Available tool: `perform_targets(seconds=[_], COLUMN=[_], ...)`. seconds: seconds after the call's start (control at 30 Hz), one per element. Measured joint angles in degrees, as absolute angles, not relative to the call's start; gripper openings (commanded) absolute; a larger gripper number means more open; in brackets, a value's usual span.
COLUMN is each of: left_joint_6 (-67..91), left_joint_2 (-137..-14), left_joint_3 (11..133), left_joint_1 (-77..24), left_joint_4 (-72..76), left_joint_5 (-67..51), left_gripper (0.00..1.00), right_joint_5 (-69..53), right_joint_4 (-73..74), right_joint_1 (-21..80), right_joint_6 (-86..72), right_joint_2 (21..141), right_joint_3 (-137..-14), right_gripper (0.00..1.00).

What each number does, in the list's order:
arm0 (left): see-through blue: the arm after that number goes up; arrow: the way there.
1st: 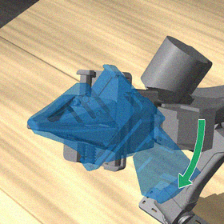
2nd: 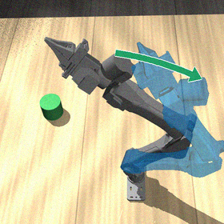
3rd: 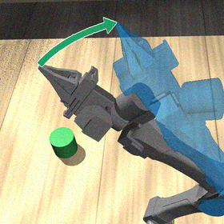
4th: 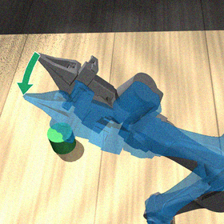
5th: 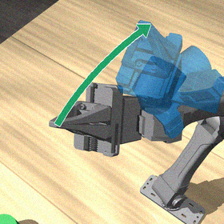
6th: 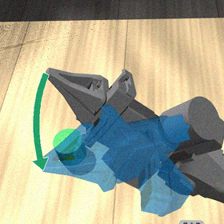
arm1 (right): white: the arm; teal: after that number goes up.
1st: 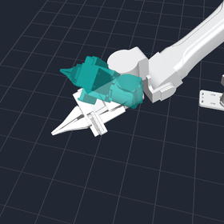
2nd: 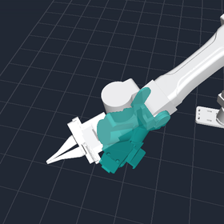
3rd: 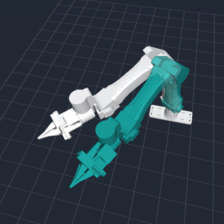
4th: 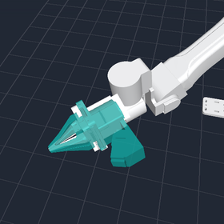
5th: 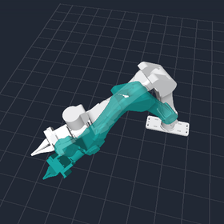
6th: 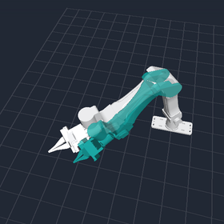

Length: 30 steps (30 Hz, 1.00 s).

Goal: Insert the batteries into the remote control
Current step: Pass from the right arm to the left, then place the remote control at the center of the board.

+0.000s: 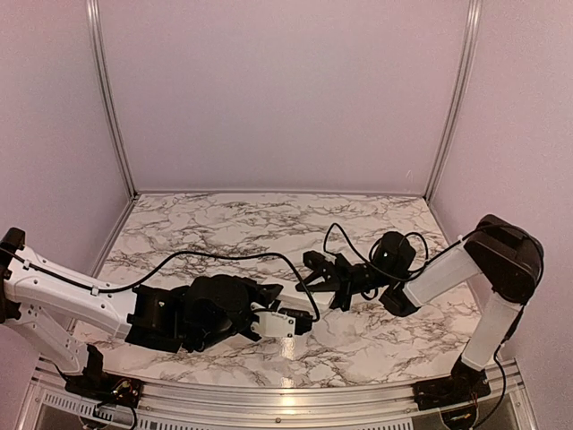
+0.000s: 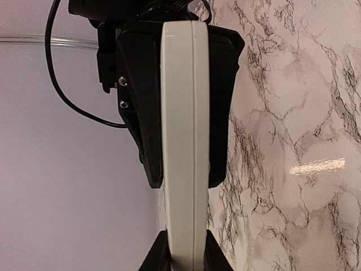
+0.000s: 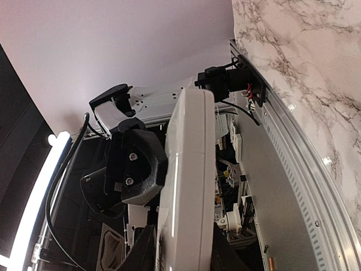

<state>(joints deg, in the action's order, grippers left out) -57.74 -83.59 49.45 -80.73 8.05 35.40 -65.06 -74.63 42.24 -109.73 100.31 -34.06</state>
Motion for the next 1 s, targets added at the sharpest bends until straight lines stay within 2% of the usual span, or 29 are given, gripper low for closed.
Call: perform_targets(seconds=[0.13, 0.4, 0.57, 0.63, 0.77, 0.8, 0.87, 1.0], left_joint_6=[-56.8, -52.4, -46.0, -41.6, -30.7, -27.6, -21.4, -9.8], left_joint_2=[-83.6, -80.9, -78.7, -77.8, -75.2, -74.5, -73.2, -72.3], left_joint_3=[49.5, 49.5, 49.5, 49.5, 49.7, 49.9, 50.5, 51.5], left_joint_1=[-80.8, -80.5, -80.3, -79.2, -74.3, -72.5, -68.7, -62.0], left_joint_4=[8.7, 12.0, 8.9, 7.3, 4.8, 4.3, 3.4, 2.9], left_joint_5=[35.7, 36.5, 32.9, 31.1, 26.9, 25.7, 22.8, 16.8], left_gripper=[0.00, 0.00, 0.00, 0.00, 0.00, 0.00, 0.00, 0.00], right_joint_5=[-65.1, -66.5, -62.7, -60.0, -55.7, -54.4, -52.0, -47.0], right_joint_4=[-75.0, -69.3, -47.0, -38.2, -28.3, -25.8, -21.6, -15.6], right_joint_1=[41.6, 36.4, 30.7, 28.9, 26.1, 25.3, 24.5, 24.0], right_joint_6=[-107.2, -92.2, -69.3, -60.1, -48.3, -45.0, -40.1, -32.1], right_joint_2=[99.3, 89.2, 80.2, 77.3, 72.9, 71.9, 70.6, 67.4], right_joint_3=[-34.1, -34.2, -40.9, -44.0, -45.9, -45.9, -46.0, -46.0], right_gripper=[0.45, 0.55, 0.67, 0.68, 0.78, 0.88, 0.98, 0.99])
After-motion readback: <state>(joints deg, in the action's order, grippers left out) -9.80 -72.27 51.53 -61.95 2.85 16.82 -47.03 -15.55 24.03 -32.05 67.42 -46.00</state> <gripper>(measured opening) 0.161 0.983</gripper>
